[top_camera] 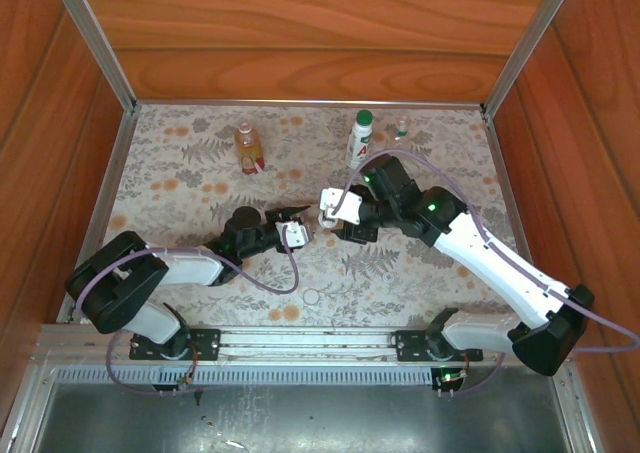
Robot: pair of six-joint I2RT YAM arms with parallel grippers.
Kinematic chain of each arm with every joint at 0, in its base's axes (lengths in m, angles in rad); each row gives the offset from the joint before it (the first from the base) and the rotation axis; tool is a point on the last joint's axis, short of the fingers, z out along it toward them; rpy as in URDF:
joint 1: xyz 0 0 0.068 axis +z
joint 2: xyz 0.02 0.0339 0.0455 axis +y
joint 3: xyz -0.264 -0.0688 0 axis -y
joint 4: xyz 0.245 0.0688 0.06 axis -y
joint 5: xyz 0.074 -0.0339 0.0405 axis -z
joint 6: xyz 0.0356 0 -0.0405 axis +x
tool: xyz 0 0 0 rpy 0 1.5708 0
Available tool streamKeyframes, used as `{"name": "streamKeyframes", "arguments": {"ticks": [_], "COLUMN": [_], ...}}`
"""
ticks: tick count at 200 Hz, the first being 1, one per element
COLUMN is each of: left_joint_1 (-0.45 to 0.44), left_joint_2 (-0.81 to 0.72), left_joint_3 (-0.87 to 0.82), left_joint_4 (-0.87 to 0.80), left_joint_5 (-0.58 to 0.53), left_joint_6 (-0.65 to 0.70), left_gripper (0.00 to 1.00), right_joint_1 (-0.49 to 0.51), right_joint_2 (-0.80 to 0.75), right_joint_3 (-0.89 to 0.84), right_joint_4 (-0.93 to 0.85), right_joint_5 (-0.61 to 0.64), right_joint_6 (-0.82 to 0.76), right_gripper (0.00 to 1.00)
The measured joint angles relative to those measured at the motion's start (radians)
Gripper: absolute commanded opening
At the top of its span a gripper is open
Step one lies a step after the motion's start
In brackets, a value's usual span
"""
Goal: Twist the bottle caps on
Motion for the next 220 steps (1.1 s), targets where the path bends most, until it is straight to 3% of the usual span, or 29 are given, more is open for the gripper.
{"name": "streamKeyframes", "arguments": {"ticks": [45,112,129,160,189,220], "left_joint_1": [0.0,0.0,0.0,0.0,0.002,0.005], "left_joint_2": [-0.005,-0.018,-0.021,-0.024,-0.027,-0.036], "left_joint_3": [0.0,0.0,0.0,0.0,0.0,0.0], "left_joint_4": [-0.02,-0.029,-0.039,-0.046,-0.048,-0.047], "left_joint_5": [0.0,0.003,-0.001,-0.002,-0.018,-0.039], "left_joint_6": [0.0,-0.001,-0.002,-0.003,-0.006,-0.005], "left_gripper": [0.57,0.57,0.57,0.57,0.57,0.57], "right_joint_1": [0.016,0.028,0.028,0.028,0.028,0.042], "right_joint_2": [0.068,0.102,0.106,0.107,0.107,0.107], "right_joint_3": [0.019,0.019,0.019,0.019,0.013,0.013], "right_joint_4": [-0.013,-0.003,-0.003,-0.001,0.027,0.048], "right_joint_5": [0.043,0.048,0.048,0.049,0.075,0.11], "right_joint_6": [-0.166,-0.195,-0.194,-0.171,0.046,0.635], "right_gripper": [0.63,0.43,0.32,0.23,0.14,0.13]}}
